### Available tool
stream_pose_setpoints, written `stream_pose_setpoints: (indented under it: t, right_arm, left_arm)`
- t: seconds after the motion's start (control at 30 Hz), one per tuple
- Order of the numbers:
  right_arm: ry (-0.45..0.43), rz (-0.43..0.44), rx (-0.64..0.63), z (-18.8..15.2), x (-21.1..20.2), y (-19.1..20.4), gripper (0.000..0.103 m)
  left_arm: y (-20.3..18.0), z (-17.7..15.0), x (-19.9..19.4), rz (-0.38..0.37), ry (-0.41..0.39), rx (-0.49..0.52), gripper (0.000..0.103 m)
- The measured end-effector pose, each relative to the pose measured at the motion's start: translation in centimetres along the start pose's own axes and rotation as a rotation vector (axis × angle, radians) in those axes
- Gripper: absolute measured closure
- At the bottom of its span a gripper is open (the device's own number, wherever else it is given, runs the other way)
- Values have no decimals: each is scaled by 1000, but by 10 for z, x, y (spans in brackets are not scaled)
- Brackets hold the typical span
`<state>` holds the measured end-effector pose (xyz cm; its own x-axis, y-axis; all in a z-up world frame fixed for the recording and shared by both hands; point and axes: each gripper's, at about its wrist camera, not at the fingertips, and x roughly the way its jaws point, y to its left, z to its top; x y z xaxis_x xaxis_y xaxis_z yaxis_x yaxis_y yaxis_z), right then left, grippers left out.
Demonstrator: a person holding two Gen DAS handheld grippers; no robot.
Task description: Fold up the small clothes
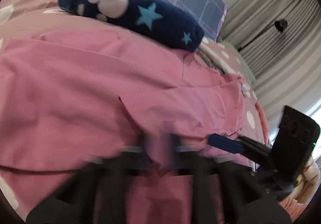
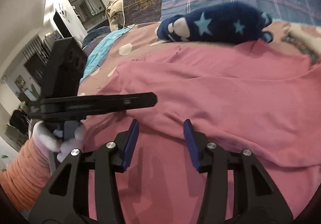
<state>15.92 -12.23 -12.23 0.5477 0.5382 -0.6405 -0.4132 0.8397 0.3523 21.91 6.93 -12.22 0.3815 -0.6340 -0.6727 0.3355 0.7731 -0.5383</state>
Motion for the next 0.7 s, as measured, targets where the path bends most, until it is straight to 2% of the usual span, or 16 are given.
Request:
stream_pose_setpoints:
  t: [0.1,0.2,0.3,0.37,0.43,0.57,0.7]
  right_arm:
    - [-17,-33,3,-11,-15,-11,54]
    - [-29,-78,95,-23,-26,-35,53]
    - [-25,-135,203,-28,-29,-58,52]
    - [-14,-158,234,-32,-25,-64,52]
    - [-14,-166,217,-33,-23,-61,47]
    - [0,-198,156,-31,-17,-50,38]
    - [-6,-185,162,-33,-18,-53,37]
  left_arm:
    - [-23,9,-13,15,-61,65,103]
    - [-50,30,-49,3,-165,127,103]
    - [-65,46,-89,52,-253,188,102]
    - [-63,49,-108,125,-287,214,102]
    - [-52,48,-118,183,-289,211,102]
    - [-10,36,-119,263,-229,149,102]
    - [25,27,-111,326,-184,85,102]
